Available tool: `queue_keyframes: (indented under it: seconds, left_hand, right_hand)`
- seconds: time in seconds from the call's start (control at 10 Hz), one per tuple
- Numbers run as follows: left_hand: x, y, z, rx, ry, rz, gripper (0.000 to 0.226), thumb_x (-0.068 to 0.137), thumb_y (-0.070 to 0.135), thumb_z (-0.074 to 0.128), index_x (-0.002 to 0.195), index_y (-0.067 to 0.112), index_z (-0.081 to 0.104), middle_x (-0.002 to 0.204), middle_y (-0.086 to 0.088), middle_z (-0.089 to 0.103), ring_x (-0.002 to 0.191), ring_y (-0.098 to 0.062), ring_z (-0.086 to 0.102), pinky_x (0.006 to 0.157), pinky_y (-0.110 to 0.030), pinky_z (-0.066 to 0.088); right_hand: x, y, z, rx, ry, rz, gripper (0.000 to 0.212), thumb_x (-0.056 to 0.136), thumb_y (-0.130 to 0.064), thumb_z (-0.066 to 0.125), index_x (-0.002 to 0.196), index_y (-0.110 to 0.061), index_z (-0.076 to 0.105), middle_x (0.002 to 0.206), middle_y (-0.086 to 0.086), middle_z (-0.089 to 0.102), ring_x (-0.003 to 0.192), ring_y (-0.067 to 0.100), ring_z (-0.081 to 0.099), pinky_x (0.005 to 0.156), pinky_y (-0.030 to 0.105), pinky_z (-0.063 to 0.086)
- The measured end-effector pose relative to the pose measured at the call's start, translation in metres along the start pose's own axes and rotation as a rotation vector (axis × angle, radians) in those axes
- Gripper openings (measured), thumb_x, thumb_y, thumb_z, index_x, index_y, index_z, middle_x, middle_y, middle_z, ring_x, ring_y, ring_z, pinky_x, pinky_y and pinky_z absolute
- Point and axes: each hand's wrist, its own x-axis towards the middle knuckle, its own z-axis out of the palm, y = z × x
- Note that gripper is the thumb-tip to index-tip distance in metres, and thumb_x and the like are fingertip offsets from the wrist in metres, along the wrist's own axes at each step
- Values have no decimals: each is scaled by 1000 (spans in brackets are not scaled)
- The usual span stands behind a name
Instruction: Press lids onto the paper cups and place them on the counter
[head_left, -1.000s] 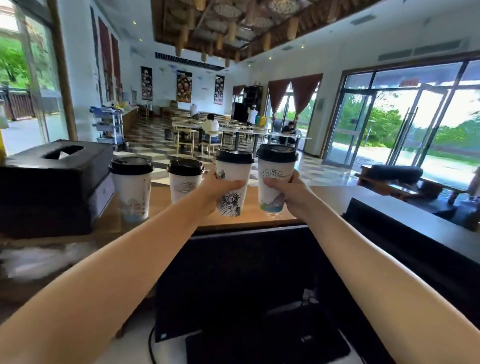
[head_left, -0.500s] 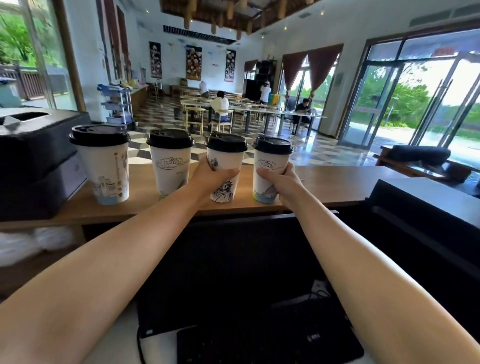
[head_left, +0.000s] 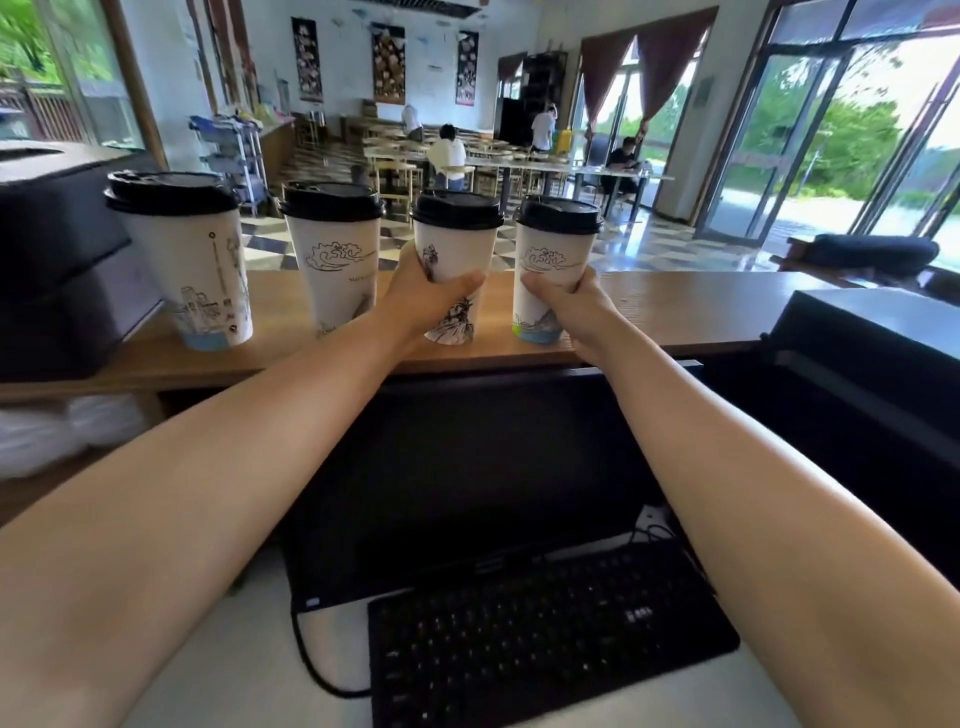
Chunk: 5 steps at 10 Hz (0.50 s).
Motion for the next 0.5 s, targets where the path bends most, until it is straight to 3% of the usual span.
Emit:
queue_keyframes:
  seconds: [0.2, 0.3, 0.4, 0.5]
  left_hand:
    - [-7, -2, 0, 185, 2, -83, 73, 71, 38, 75, 131, 9, 45, 128, -8, 58, 118, -25, 55, 101, -41, 45]
    - [-22, 13, 5, 351, -96, -158, 45, 86, 18, 64, 127, 4, 51, 131, -13, 57, 117, -24, 54, 93, -31, 47]
    - [-41, 46, 5, 582, -282, -296, 44, 95, 18, 51, 134, 2, 42, 142, -20, 42, 123, -28, 47, 92, -33, 47]
    - [-67, 92, -12, 655, -344, -283, 43, 95, 30, 50, 125, 0, 49, 117, -21, 55, 94, -32, 58, 77, -37, 50]
  right_hand:
    - [-22, -16, -8, -398, 28, 63, 71, 83, -43, 65, 135, -5, 35, 125, 3, 54, 116, 21, 54, 92, 34, 46]
    - [-64, -50, -25, -627, -44, 120, 69, 93, -38, 54, 145, -3, 25, 147, 10, 37, 131, 26, 40, 103, 35, 35]
    - [-101, -90, -56, -765, -168, 243, 61, 96, -36, 49, 146, -9, 28, 155, 8, 26, 139, 25, 31, 111, 37, 31]
    - [-132, -122, -80, -891, -188, 355, 74, 90, -47, 55, 147, -10, 27, 153, 10, 30, 138, 28, 33, 109, 45, 37]
